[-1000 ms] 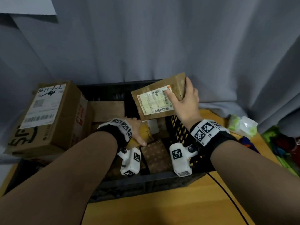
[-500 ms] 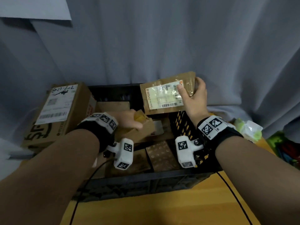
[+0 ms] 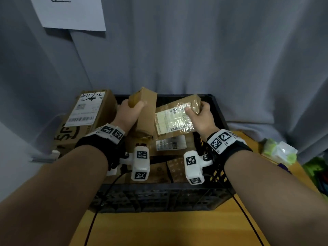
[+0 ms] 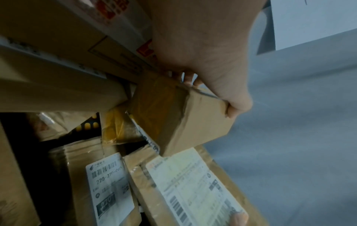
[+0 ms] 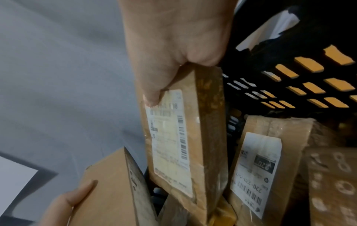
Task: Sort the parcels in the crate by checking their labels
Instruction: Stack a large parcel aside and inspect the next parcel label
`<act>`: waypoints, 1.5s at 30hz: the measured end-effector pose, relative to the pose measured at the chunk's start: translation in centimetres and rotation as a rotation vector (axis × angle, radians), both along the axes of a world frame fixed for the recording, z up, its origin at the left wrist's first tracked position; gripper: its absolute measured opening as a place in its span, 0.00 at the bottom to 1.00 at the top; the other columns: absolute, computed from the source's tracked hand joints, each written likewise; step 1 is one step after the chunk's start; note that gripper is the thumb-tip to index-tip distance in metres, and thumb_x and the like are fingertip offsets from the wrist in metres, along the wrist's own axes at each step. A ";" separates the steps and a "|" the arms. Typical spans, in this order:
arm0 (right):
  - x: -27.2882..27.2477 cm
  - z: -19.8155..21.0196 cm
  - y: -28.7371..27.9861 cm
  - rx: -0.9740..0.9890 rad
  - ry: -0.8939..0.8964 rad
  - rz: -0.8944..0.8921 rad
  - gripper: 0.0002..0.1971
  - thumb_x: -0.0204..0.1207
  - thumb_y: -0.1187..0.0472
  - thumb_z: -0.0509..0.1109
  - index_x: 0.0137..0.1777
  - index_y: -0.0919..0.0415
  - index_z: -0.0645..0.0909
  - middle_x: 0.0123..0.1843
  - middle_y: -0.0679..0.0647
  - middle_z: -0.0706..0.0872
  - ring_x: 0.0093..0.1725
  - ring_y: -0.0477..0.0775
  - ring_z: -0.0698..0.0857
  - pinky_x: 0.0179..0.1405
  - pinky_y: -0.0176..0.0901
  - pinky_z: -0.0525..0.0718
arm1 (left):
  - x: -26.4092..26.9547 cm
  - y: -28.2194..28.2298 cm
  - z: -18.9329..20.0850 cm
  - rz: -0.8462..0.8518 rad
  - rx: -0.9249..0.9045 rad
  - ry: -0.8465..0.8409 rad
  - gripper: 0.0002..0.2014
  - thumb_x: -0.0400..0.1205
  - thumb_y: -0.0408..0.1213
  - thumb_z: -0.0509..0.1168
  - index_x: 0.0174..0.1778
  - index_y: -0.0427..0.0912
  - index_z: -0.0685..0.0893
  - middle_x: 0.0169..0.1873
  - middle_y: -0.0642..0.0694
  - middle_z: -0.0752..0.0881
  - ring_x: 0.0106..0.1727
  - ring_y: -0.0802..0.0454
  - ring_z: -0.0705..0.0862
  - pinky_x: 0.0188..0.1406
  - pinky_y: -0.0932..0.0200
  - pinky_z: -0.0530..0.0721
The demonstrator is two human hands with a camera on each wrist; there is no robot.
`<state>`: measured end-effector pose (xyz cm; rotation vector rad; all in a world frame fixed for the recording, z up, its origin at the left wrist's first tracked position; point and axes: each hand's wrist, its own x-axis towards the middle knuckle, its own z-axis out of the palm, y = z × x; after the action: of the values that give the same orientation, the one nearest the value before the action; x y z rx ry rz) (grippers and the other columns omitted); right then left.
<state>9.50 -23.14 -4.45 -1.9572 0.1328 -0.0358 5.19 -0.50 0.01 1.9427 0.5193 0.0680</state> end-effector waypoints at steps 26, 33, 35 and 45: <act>2.4 -1.7 0.4 -0.799 0.164 0.252 0.26 0.74 0.55 0.73 0.72 0.51 0.74 0.75 0.60 0.71 0.75 0.64 0.68 0.72 0.58 0.72 | 2.4 -1.1 -4.1 0.048 -0.415 0.056 0.30 0.80 0.56 0.61 0.76 0.45 0.66 0.62 0.44 0.79 0.53 0.50 0.81 0.43 0.55 0.80; 2.2 -2.0 0.6 -0.728 0.295 0.541 0.18 0.79 0.62 0.67 0.69 0.61 0.81 0.73 0.58 0.80 0.72 0.58 0.77 0.73 0.44 0.73 | 1.8 -1.2 -4.0 0.036 -0.567 0.161 0.20 0.82 0.59 0.56 0.60 0.48 0.69 0.48 0.45 0.82 0.48 0.48 0.83 0.42 0.54 0.80; 2.2 -1.7 0.5 -0.673 0.313 0.505 0.18 0.81 0.60 0.65 0.70 0.61 0.80 0.73 0.58 0.79 0.72 0.58 0.77 0.73 0.44 0.72 | 1.6 -1.2 -3.7 0.039 -0.596 0.176 0.23 0.80 0.60 0.58 0.62 0.48 0.69 0.52 0.43 0.83 0.53 0.45 0.83 0.49 0.50 0.82; -0.8 4.7 2.1 0.561 0.464 0.388 0.21 0.77 0.43 0.68 0.63 0.55 0.82 0.57 0.57 0.90 0.58 0.59 0.88 0.61 0.60 0.84 | 1.5 -5.1 0.5 -0.137 -0.717 0.044 0.22 0.86 0.53 0.55 0.67 0.41 0.80 0.59 0.38 0.88 0.55 0.42 0.89 0.51 0.46 0.87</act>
<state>8.75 -21.04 0.23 -1.3712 0.0547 0.6469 6.68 -5.58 0.54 1.2724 0.3675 -0.2224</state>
